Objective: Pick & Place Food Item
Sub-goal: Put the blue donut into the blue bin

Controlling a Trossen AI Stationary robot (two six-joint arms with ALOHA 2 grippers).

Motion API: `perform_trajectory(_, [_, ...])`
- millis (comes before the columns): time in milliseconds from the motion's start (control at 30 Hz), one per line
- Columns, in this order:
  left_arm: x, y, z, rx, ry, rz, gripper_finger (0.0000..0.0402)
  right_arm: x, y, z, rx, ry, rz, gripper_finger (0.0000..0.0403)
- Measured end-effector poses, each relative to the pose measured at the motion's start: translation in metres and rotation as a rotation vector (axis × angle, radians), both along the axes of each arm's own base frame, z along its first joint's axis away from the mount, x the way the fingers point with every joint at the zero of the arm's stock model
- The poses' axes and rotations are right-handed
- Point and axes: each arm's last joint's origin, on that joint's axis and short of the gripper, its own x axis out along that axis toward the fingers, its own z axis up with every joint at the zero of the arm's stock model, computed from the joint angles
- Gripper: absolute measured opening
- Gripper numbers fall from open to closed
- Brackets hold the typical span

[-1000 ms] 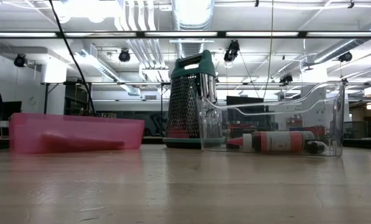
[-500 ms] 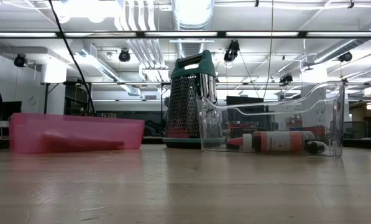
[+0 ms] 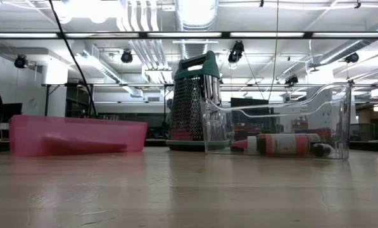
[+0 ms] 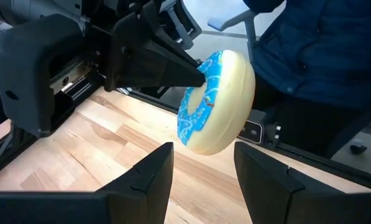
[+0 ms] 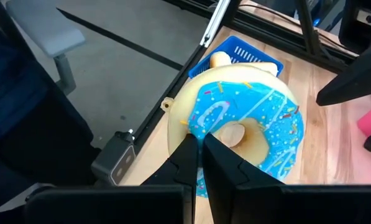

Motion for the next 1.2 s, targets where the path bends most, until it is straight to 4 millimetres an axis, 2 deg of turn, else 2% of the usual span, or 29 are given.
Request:
perform_trajectory(200, [0.000,0.000,0.000,0.000,0.000,0.000,0.0171,0.000,0.000,0.000,-0.007,-0.006,-0.010,0.0013])
perform_trajectory(333, [0.000,0.000,0.000,0.000,0.000,-0.001,0.0171,0.001,-0.003,0.000,-0.067,-0.037,-0.084,0.0013])
perform_trajectory(567, [0.000,0.000,0.000,0.000,-0.001,-0.001,0.0171,0.002,-0.005,0.000,-0.105,-0.052,-0.079,0.0013])
perform_trajectory(967, [0.000,-0.002,0.001,-0.004,-0.007,-0.008,0.0171,0.015,-0.023,0.002,-0.141,-0.081,-0.158,0.0013])
perform_trajectory(1200, [-0.001,-0.003,0.001,-0.005,-0.005,-0.012,0.0171,0.014,-0.023,0.001,-0.163,-0.081,-0.184,0.0013])
